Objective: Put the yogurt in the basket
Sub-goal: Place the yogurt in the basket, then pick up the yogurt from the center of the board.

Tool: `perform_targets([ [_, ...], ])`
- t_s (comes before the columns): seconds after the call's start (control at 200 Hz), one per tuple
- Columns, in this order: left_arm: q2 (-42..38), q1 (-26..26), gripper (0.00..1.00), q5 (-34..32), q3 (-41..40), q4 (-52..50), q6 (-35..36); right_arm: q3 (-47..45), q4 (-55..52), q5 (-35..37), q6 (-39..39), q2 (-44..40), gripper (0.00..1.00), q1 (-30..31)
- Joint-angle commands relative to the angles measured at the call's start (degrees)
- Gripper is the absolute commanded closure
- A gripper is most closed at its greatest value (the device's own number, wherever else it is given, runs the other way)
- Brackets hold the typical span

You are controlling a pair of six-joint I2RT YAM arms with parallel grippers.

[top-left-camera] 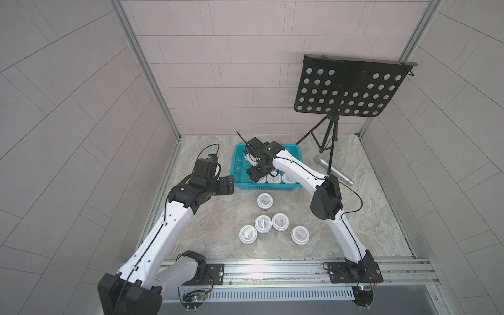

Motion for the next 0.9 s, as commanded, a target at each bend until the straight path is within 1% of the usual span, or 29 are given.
perform_targets([
  [0.0,0.6,0.4,0.08,2.8,-0.4,1.2,0.3,-3.9,2.1,-1.6,1.0,-8.4,0.23,-0.7],
  [0.105,1.4,-0.2,0.08,4.7,-0.2,1.4,0.3,-12.3,7.7,-3.4,2.1,-15.0,0.23,-1.7],
  [0.29,2.5,-4.1,0.08,5.9,0.2,1.4,-1.9,-30.2,18.6,-6.8,6.0,-29.3,0.23,-5.3],
  [0.425,3.4,-9.2,0.09,4.1,0.3,1.4,-3.8,-44.6,26.4,-8.1,8.8,-40.5,0.23,-9.1],
  [0.56,5.6,-15.5,0.1,-0.3,1.3,1.7,-4.8,-56.9,31.1,-9.5,11.2,-51.1,0.23,-13.4],
  [0.64,8.0,-19.0,0.11,-2.3,2.5,1.7,-5.1,-62.8,32.3,-10.3,12.3,-56.8,0.23,-16.4],
  [0.71,10.5,-21.2,0.12,-2.7,4.0,1.6,-5.2,-67.1,33.0,-10.5,12.5,-61.3,0.22,-19.0],
  [0.896,17.1,-25.7,0.14,-5.6,7.3,1.5,-5.2,-73.6,32.6,-11.7,12.6,-69.2,0.2,-24.5],
])
